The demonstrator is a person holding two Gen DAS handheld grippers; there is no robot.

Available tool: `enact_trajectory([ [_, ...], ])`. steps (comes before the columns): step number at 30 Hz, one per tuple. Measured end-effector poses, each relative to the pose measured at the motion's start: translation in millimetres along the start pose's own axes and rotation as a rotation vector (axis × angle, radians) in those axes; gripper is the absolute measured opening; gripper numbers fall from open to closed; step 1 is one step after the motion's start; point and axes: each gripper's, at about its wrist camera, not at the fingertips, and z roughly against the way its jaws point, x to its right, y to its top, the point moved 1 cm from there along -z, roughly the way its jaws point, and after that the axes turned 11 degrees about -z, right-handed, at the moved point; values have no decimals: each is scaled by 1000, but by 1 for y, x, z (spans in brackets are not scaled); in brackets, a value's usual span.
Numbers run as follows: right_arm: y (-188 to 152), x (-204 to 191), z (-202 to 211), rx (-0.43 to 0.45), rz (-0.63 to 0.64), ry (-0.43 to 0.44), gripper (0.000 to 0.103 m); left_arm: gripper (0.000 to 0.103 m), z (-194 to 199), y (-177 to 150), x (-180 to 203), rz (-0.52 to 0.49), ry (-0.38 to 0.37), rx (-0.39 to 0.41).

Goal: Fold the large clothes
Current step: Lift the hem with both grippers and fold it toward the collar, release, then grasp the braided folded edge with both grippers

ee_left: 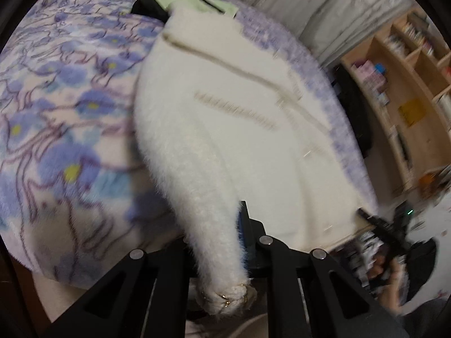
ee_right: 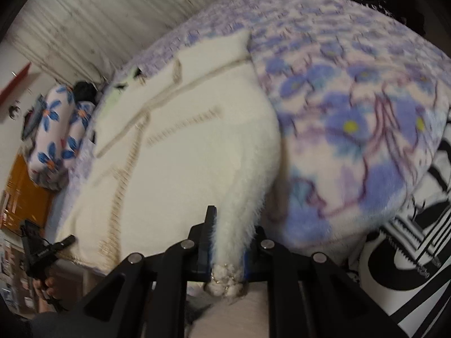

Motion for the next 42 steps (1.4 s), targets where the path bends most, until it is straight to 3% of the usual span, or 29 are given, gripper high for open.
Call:
enact_trajectory([
  [8, 62, -55, 26, 139, 16, 156, 13, 9, 22, 73, 17, 94, -174, 207],
  [15, 146, -74, 2, 188, -59, 210, 13, 9, 16, 153, 8, 112, -124, 287],
  [24, 251, -80, -86, 187, -156, 142, 16, 15, -58, 261, -40, 144, 49, 242],
  [26, 264, -78, -109, 151, -178, 106, 25, 24, -82, 281, -54, 170, 53, 201],
  [28, 273, -76, -131, 103, -190, 114, 40, 49, -103, 296, -64, 194, 11, 178],
  [30, 278, -76, -145, 106, -169, 79, 43, 69, -112, 303, -68, 188, 28, 185],
  [31, 279, -76, -149, 101, -154, 71, 44, 73, -116, 308, -68, 173, 52, 197],
  [35, 285, -73, -164, 89, -91, 22, 44, 73, -130, 317, -66, 93, 94, 154],
  [42, 294, -55, -191, 62, 9, -111, 44, 73, -157, 316, -66, -164, 296, 30],
])
